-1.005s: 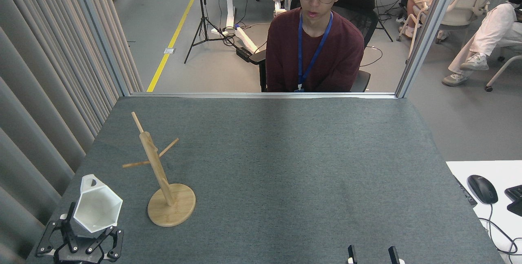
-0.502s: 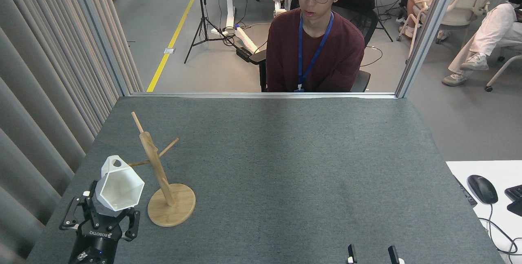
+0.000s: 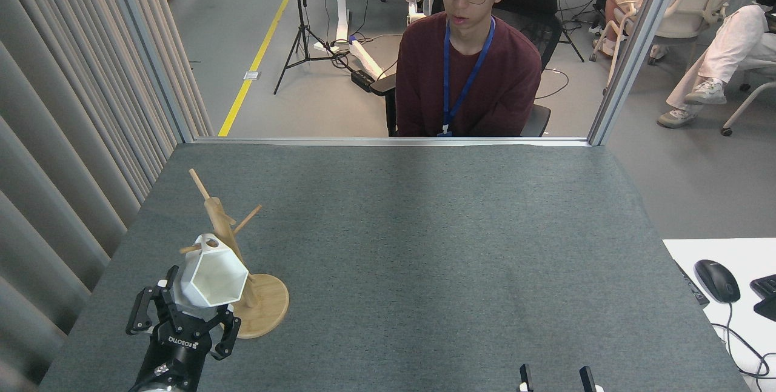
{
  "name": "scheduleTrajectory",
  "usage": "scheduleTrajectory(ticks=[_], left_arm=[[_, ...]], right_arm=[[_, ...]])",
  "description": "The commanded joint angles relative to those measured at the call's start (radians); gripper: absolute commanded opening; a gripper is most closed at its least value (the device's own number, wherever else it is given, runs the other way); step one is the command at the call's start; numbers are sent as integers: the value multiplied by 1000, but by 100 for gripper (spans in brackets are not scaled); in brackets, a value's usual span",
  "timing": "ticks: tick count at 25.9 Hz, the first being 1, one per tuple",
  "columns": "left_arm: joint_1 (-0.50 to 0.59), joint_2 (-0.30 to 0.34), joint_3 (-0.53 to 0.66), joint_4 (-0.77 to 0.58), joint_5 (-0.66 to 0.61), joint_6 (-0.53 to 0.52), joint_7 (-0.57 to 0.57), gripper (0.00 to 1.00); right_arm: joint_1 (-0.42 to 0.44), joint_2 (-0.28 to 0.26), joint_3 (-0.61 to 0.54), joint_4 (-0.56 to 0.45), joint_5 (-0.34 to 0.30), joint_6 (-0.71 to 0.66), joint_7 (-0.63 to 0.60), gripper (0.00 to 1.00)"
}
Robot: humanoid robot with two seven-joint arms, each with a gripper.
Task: Hang cup on storage rack
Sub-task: 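Hook the white cup onto a peg of the wooden stand, then open the left gripper and withdraw it from the cup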
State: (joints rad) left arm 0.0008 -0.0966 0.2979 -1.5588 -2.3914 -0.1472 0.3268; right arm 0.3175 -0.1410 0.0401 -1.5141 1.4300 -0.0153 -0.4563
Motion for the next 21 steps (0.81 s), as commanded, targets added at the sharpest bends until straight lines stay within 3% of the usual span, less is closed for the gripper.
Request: scheduleTrajectory(ticks=[1, 7, 15, 18, 21], left_arm=[[1, 2, -2, 2, 3, 0, 8, 100], [65, 12, 7, -41, 26, -3, 12, 100], [237, 69, 61, -103, 264, -14, 28, 100], [268, 86, 102, -135, 524, -101, 25, 100], [334, 123, 135, -167, 825, -321, -9, 100]], right_arm=[[0, -2, 0, 6, 0, -2, -5, 99], [-20, -6, 1, 8, 0, -2, -4, 99], [-21, -6, 1, 18, 1, -6, -5, 99], [-11, -8, -3, 9, 1, -5, -5, 99], [12, -20, -49, -17, 6, -5, -2, 99]])
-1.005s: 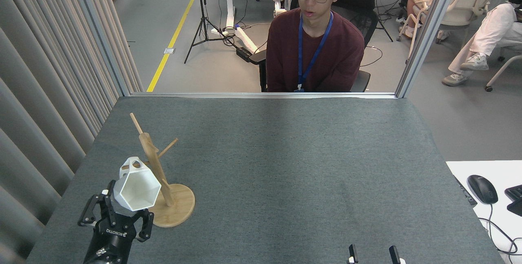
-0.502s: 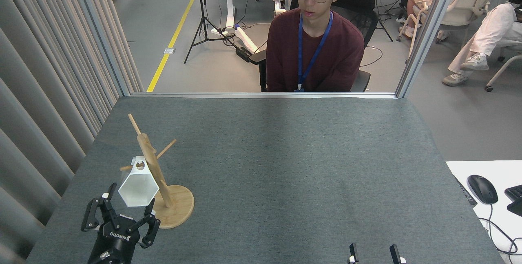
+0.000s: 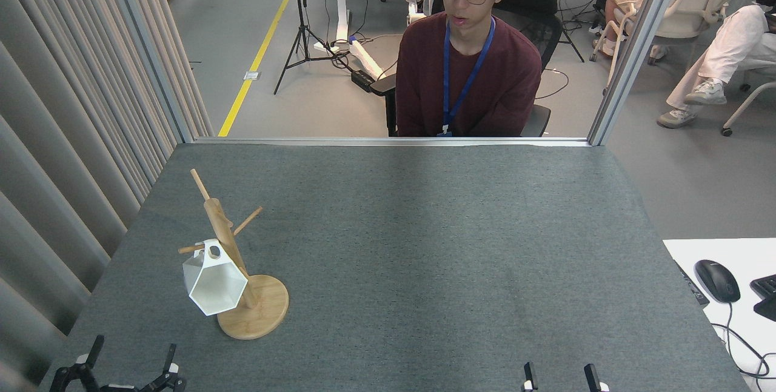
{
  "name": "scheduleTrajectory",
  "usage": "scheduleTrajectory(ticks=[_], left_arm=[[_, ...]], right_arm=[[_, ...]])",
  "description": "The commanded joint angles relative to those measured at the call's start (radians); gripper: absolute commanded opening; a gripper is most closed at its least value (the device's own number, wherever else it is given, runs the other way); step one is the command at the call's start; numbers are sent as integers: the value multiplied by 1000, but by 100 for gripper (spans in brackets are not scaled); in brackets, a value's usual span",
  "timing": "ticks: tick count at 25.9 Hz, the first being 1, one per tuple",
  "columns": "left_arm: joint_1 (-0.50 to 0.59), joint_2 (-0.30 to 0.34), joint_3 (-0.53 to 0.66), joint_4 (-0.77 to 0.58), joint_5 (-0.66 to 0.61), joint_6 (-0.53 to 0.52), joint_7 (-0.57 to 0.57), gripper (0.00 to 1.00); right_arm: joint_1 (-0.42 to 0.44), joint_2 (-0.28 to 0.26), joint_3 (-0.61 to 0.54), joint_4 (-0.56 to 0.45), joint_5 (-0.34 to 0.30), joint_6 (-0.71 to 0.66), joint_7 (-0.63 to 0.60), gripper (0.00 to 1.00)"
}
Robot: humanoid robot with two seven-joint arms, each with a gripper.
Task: Hang cup on storage rack
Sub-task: 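Open the left gripper and withdraw it from the cup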
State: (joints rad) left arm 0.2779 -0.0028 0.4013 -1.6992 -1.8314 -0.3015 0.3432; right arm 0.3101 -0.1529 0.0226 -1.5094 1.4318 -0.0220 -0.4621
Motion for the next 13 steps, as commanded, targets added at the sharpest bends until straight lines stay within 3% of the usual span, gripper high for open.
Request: scheduleTrajectory(ticks=[1, 8, 13], left_arm=[[72, 40, 31, -27, 330, -214, -43, 100], [78, 43, 22, -27, 356, -209, -55, 100], [104, 58, 19, -27, 359, -255, -55, 100]], right_arm=[[37, -10, -41, -34, 4, 2, 3, 99], [139, -30, -82, -103, 16, 4, 0, 99], [144, -36, -82, -121, 26, 4, -7, 99]])
